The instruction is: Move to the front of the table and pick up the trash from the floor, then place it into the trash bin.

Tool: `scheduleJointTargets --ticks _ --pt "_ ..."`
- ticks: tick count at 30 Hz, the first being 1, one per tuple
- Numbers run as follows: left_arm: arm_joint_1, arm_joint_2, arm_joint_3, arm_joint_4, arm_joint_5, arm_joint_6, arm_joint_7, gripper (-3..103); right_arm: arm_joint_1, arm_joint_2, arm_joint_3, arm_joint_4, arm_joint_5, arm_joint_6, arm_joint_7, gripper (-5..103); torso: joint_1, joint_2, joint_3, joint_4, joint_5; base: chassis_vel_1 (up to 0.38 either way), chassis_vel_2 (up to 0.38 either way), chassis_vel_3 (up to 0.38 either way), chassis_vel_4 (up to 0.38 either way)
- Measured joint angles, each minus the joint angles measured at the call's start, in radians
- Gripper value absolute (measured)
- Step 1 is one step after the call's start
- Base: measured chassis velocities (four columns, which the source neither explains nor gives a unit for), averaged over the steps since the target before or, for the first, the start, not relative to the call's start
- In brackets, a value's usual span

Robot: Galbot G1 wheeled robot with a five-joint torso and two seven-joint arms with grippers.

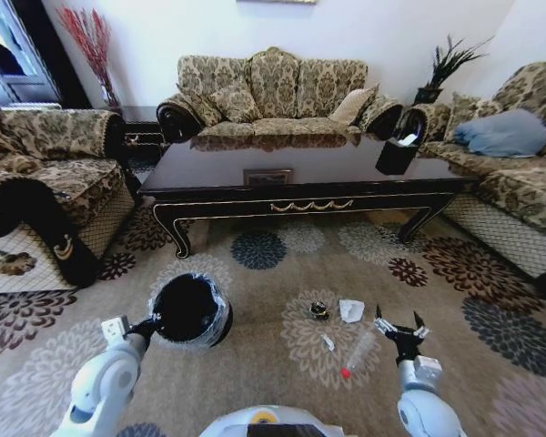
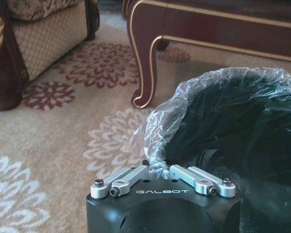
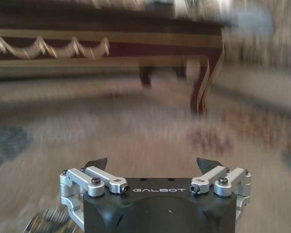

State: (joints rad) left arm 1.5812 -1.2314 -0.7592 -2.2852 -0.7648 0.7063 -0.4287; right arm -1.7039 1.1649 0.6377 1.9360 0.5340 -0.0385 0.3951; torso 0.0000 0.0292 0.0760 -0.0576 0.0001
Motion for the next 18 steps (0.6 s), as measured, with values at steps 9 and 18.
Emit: scheduleJointTargets --ticks 9,18 --pt "0.044 -0.031 -0.001 -0.057 0.007 0.003 0.001 2 0.105 -0.044 -0.106 -0.085 0.237 -0.121 0.102 100 0.0 0.0 0.0 0.0002 -0.0001 0.0 0.0 0.0 0.0" --pt "0.089 -0.055 0.001 -0.104 0.02 0.003 -0.001 2 0.202 -0.033 -0.161 -0.193 0.381 -0.187 0.171 100 0.0 0.0 0.0 0.0002 -0.0001 0.0 0.0 0.0 0.0"
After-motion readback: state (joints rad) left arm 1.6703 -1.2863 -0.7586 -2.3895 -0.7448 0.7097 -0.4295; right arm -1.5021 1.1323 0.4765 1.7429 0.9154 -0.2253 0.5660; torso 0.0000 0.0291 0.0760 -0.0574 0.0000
